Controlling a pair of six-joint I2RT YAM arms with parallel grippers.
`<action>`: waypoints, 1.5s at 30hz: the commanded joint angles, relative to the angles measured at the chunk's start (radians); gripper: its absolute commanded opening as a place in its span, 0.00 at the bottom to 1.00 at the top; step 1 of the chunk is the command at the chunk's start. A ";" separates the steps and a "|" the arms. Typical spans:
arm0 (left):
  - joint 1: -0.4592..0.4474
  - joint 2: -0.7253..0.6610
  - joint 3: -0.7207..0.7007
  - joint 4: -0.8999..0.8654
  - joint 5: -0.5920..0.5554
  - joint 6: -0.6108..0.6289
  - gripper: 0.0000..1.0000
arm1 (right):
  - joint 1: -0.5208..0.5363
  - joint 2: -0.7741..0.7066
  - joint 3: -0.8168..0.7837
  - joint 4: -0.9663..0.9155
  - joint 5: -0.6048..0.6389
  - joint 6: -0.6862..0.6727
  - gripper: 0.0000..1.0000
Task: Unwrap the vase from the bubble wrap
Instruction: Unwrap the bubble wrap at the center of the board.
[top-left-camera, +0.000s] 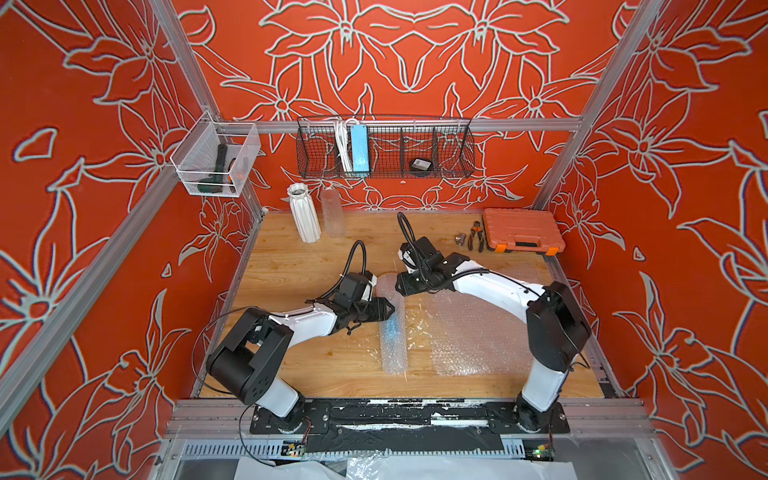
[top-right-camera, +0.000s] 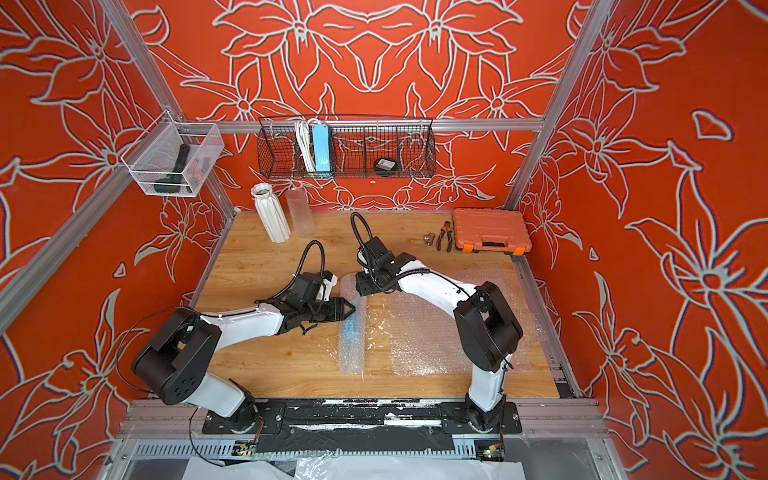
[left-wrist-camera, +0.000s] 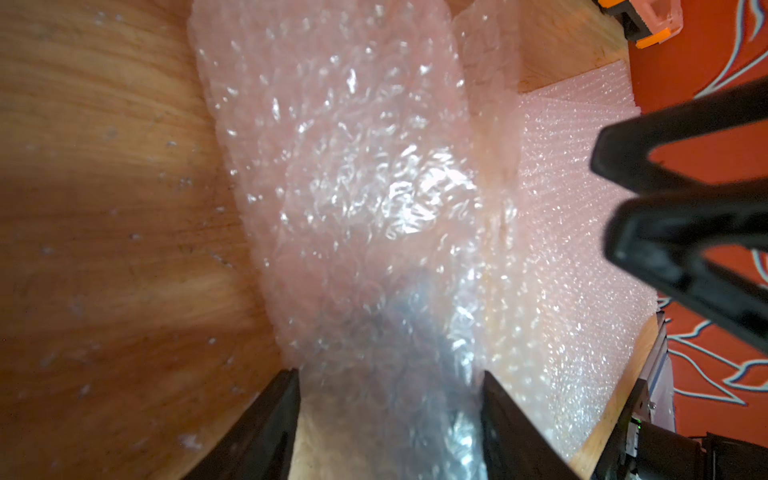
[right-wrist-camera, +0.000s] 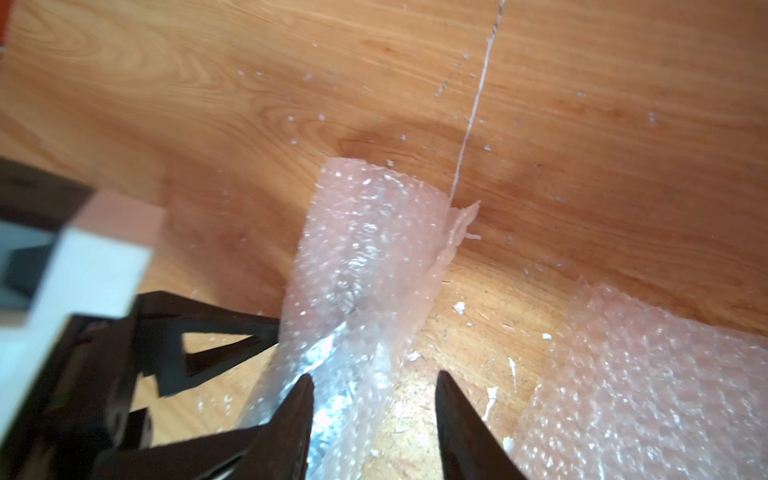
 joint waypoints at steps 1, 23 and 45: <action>0.001 -0.039 0.006 -0.046 0.020 0.020 0.67 | 0.000 -0.054 -0.039 0.007 -0.048 0.005 0.49; 0.001 -0.182 -0.043 -0.154 0.075 0.064 0.77 | 0.109 -0.290 -0.250 -0.063 -0.037 0.224 0.47; 0.001 -0.081 -0.067 -0.067 0.133 0.032 0.73 | 0.215 -0.190 -0.240 -0.084 0.041 0.334 0.40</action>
